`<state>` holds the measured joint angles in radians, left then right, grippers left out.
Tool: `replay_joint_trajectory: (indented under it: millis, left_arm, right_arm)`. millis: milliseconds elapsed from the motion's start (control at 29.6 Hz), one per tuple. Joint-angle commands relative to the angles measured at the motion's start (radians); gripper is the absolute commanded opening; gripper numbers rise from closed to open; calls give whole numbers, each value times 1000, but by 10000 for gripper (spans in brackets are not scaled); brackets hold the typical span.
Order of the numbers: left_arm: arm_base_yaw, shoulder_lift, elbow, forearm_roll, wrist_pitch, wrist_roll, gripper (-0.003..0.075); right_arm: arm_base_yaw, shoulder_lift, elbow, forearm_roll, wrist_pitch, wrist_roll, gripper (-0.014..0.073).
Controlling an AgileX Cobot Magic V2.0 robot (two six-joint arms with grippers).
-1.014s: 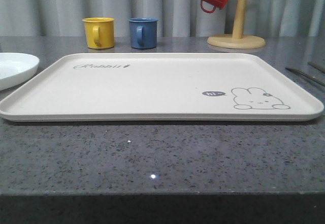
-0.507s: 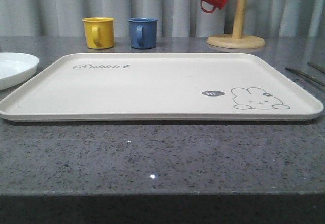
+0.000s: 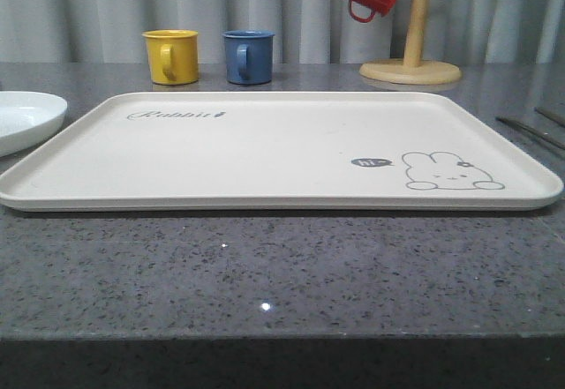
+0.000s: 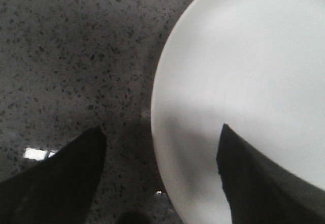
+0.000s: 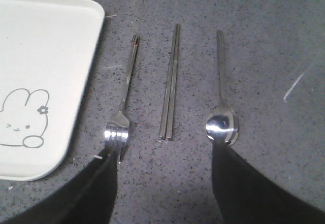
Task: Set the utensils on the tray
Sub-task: 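Grip the plate rim with the left gripper and slide it onto the tray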
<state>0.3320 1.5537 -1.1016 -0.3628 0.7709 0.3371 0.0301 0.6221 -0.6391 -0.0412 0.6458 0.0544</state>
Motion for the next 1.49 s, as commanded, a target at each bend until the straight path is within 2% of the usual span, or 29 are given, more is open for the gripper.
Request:
replay_joint_trajectory:
  millis: [0,270,439,777,845,980,1217,1453]
  left_arm:
    - [1,-14,-34,-30,-44,2,382]
    - [1,0,-34,-30,-42,2,114]
    - [1,2,-34,-30,-41,2,-15]
    - [-13,-127,-64,-50,-8,6,-18]
    - [-38,-153,-84,-88,22,48,-18]
    - [-135,-164,-112,-187,67,139,-18]
    - [-360,-83,-112,-219,-16,139,-18]
    - [-484,32,-112,-228,-59,139,-18]
  right_arm:
    - [-2,7,-34,-16,-67,-9,444]
    - [-2,7,-34,-16,-67,-9,444]
    - [-2,7,-34,-16,-67,-9,444]
    - [-2,7,-34,-16,-67,-9,444]
    - [-2,7,-34,-16,-67,-9,444]
    - [-2,7,-34,-16,-67,-9,444]
    - [-2,7,-34,-16,-67,-9,444]
    - [-2,7,-34,-16,-67,-9,444]
